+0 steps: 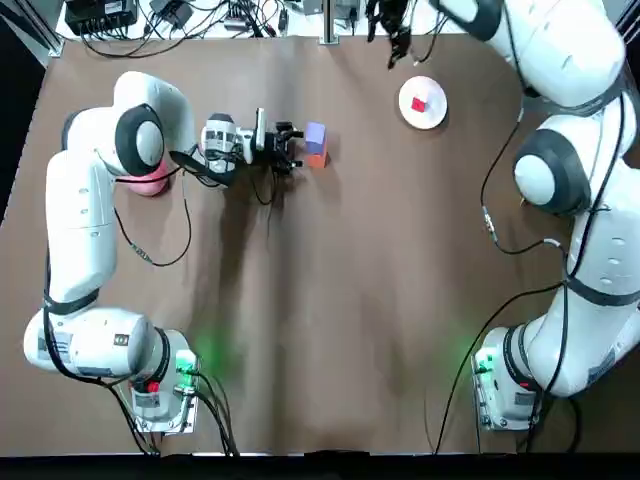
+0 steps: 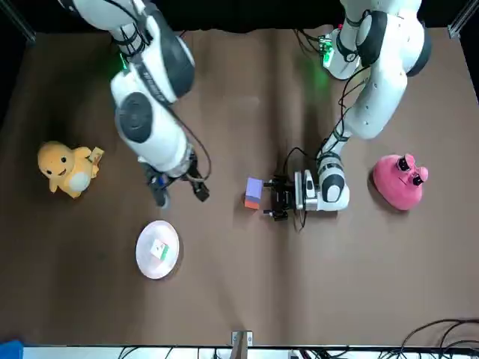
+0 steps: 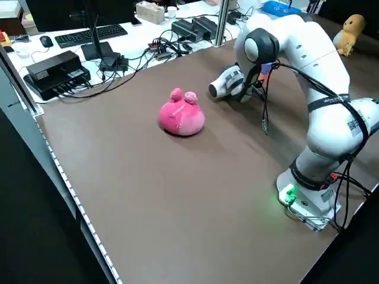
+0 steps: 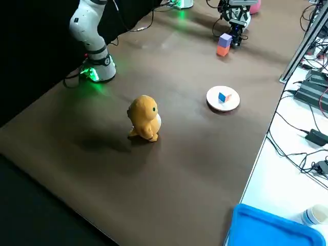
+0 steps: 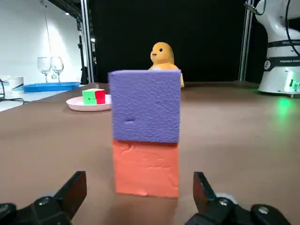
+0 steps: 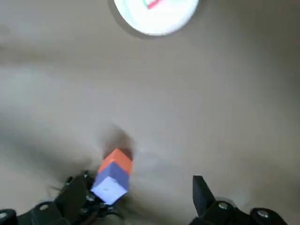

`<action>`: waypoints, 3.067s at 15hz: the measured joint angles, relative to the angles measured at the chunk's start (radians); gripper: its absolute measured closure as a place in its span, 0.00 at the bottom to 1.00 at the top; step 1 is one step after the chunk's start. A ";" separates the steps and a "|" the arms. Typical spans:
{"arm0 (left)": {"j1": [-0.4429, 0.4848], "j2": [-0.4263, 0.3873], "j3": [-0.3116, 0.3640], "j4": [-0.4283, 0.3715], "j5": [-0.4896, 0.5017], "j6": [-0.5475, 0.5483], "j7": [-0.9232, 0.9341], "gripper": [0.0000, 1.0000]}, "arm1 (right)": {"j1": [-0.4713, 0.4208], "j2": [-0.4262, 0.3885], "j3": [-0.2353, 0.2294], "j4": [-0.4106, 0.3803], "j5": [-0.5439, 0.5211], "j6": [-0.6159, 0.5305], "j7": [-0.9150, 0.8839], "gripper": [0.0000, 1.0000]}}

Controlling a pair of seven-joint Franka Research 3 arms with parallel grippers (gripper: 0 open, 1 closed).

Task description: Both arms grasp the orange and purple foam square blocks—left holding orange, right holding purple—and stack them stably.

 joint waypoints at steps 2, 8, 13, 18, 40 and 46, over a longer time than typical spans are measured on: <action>0.039 -0.024 -0.002 0.000 0.060 -0.009 -0.010 0.00 | -0.050 -0.029 -0.002 0.000 -0.002 -0.056 -0.227 0.00; 0.150 -0.130 -0.002 -0.003 0.253 -0.071 -0.078 0.00 | -0.275 -0.116 -0.005 -0.002 -0.040 -0.207 -0.872 0.00; 0.209 -0.202 -0.002 0.024 0.419 -0.095 -0.372 0.00 | -0.372 -0.239 -0.101 -0.064 -0.089 -0.226 -1.302 0.00; 0.217 -0.317 -0.002 0.058 0.582 -0.096 -0.752 0.00 | -0.413 -0.388 -0.110 -0.173 -0.099 -0.216 -1.372 0.00; 0.149 -0.732 -0.008 0.119 1.594 -0.255 -2.612 0.00 | -0.465 -0.577 -0.121 -0.432 -0.097 -0.125 -1.350 0.00; 0.145 -0.907 -0.018 0.122 1.595 -0.408 -2.887 0.00 | -0.465 -0.578 -0.118 -0.432 -0.096 -0.124 -1.349 0.00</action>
